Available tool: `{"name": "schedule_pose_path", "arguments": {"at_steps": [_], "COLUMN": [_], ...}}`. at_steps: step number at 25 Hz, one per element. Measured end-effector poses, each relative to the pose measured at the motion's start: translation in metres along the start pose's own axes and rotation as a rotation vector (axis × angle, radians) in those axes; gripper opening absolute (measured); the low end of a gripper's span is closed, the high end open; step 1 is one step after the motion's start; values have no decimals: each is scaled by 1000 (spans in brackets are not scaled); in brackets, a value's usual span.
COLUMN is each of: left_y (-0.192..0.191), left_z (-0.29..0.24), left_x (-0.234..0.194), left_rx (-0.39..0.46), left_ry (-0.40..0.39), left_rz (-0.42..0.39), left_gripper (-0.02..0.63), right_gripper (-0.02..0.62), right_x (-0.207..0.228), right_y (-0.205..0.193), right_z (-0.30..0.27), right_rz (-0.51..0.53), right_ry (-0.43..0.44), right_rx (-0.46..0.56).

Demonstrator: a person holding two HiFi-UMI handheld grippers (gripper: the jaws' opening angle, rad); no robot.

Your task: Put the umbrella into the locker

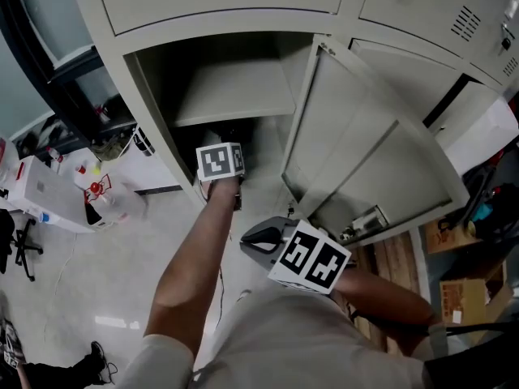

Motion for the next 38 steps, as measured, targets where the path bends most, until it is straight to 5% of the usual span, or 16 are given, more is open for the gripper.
{"name": "schedule_pose_path", "arguments": {"at_steps": [10, 15, 21, 25, 33, 38], "left_y": [19, 28, 42, 31, 36, 32], "left_z": [-28, -33, -27, -32, -22, -17], "left_x": [-16, -9, -32, -22, -35, -27], "left_rx": [5, 23, 102, 51, 83, 82], "left_ry": [79, 58, 180, 97, 190, 155], "left_rz": [-10, -14, -95, -62, -124, -117], "left_gripper": [164, 169, 169, 205, 276, 302], "right_gripper": [19, 18, 20, 20, 20, 20], "right_x": [0, -1, -1, -1, -3, -6], "right_y": [-6, -10, -12, -12, -8, -8], "right_z": [6, 6, 7, 7, 7, 6], "right_rz": [-10, -21, -27, -29, -23, -27], "right_ry": [1, 4, 3, -1, 0, 4], "right_rx": [-7, -8, -9, -7, -4, -2]}}
Point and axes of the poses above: the fingertips, and each gripper's own axes: z backward along the fingers, x to its right, y out of its top, the point moved 2 cm from there along z, backward along the fingers, and after that the axes turned 15 degrees about z, right-handed, at the moved point
